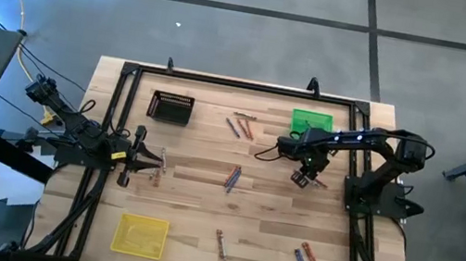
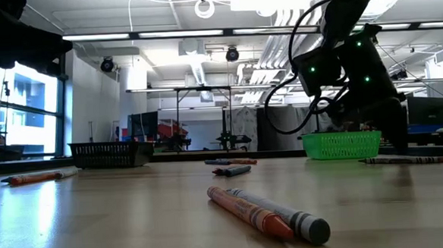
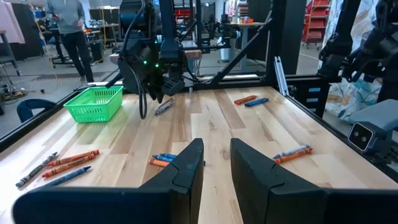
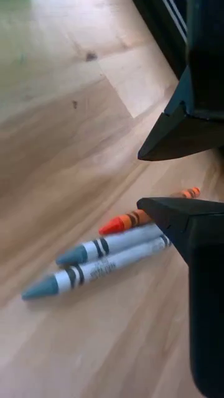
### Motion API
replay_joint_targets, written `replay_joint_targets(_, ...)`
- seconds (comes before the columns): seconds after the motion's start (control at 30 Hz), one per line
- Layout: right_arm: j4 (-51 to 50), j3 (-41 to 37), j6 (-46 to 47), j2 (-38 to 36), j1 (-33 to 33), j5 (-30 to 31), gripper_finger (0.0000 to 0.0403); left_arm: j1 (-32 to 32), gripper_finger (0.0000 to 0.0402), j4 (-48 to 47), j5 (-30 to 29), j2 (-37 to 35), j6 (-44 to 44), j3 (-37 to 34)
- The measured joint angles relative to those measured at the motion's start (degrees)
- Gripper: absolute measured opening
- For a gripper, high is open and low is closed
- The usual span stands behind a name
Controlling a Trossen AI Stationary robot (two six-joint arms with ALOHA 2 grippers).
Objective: Sort crayons
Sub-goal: Put the orange crayon into the black bin
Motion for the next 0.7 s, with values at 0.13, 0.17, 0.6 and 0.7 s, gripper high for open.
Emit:
replay_joint_targets(0.13,-0.71,0.00,0.22,0.00,1.54,-0.26,0.0098,0.01,0.0070,0.00,0.00,-0.01,0.02,0.00)
replay_joint_targets(0.17,-1.16,0.00,0.86,0.00,1.85,-0.29,0.0098,0.00,0.0070,0.00,0.00,0.01,0.00,0.00)
replay_joint_targets(0.6,-4.42,-0.02,5.00,0.02,4.97,0.07,0.0098,0.00,0.0070,0.00,0.00,0.00,-0.02,0.00)
replay_joint_targets(0.7,-4.56,-0.02,5.38,0.02,5.53,0.05,0.0098,0.01,0.0070,0.00,0.00,-0.01,-0.02,0.00)
